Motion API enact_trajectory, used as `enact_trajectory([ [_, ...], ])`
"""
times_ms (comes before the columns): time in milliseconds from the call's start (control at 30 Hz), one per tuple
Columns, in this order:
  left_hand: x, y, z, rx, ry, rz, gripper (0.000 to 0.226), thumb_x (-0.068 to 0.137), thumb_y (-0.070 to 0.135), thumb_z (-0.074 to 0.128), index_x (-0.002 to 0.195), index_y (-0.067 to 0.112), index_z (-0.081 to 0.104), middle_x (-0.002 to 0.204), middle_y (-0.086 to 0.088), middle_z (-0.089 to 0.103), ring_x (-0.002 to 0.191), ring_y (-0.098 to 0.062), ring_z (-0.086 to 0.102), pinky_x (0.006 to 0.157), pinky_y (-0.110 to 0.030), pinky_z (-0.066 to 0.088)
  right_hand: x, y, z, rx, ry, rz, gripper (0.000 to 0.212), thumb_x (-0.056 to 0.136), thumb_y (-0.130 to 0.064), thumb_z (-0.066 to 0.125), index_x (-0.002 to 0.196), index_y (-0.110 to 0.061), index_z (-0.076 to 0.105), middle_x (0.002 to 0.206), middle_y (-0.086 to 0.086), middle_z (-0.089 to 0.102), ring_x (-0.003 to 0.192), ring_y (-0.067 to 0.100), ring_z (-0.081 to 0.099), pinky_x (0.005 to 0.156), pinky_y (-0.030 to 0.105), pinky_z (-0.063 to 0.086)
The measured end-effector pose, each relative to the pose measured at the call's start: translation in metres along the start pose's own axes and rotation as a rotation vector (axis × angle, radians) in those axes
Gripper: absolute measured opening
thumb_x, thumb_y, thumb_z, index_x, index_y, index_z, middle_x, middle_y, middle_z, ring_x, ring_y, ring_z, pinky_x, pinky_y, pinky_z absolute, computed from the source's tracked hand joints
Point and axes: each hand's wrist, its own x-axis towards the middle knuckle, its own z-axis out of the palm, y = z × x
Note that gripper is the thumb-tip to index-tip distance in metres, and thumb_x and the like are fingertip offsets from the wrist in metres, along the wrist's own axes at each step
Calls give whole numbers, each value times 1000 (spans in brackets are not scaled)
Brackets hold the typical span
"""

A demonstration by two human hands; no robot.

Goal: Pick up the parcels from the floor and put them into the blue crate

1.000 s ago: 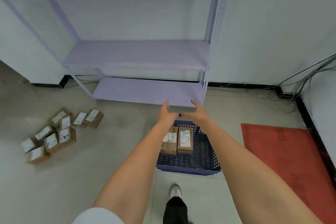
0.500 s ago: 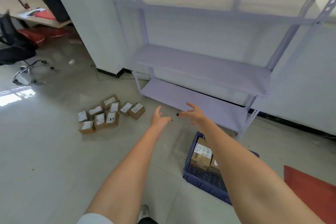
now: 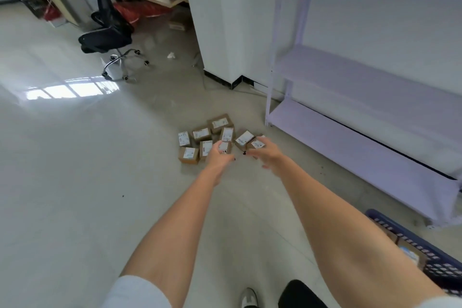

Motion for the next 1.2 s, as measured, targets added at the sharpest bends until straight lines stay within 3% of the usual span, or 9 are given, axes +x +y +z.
enact_trajectory([
  [100,39,5,-26,-1,-28,-37,74,81,10,67,145,23,31,139,-9,48,124,-25,48,97,-35,42,38,-21,26,0,-8,19,72,83,-11,68,145,-19,33,148,9,35,132,25,40,95,33,38],
  [267,112,18,-46,-11,-41,-60,74,82,9,66,146,19,29,131,-8,54,120,-23,50,90,-28,38,112,-52,48,-35,-27,35,71,83,-6,66,145,-16,34,147,9,36,134,25,37,105,38,35],
  [400,167,29,-49,-9,-49,-121,73,84,18,67,146,19,30,134,-8,54,123,-24,49,102,-35,39,166,-75,60,-70,-63,75,68,84,-4,64,144,-13,33,147,10,36,136,26,35,109,39,32],
  [533,220,40,-51,26,-70,-153,66,87,4,59,145,17,31,138,-10,47,127,-26,44,102,-34,37,213,-94,66,-68,-66,101,63,85,0,61,142,-9,36,145,11,39,135,25,36,108,37,32],
  [667,274,48,-54,44,-112,-194,70,85,7,62,146,20,29,143,-11,42,129,-26,43,100,-32,37,254,-105,70,-71,-69,161,69,85,-2,62,146,-10,30,153,8,27,139,25,30,111,39,30],
  [833,341,46,-57,39,-181,-232,70,86,7,59,147,20,27,138,-10,46,110,-20,51,89,-25,37,310,-113,83,-67,-56,281,72,83,-9,66,146,-16,30,149,8,34,135,26,35,101,38,36],
  [967,399,43,-63,54,-217,-268,71,85,7,62,146,20,29,138,-12,47,123,-26,50,98,-30,40,362,-116,100,-41,-17,358,71,83,-5,65,144,-17,32,146,8,38,132,28,38,105,43,36],
  [1067,437,32,-68,30,-226,-312,71,83,5,64,145,20,33,140,-12,47,125,-25,49,95,-28,43,398,-116,114,-37,-33,374,66,85,0,61,144,-15,34,141,9,41,129,28,41,105,41,36],
  [1200,483,12,-60,69,-269,-383,71,83,9,66,145,19,33,140,-13,48,130,-25,45,105,-32,38,441,-101,124,-7,-39,421,64,84,0,63,141,-16,38,133,11,49,126,27,45,104,38,37],
])
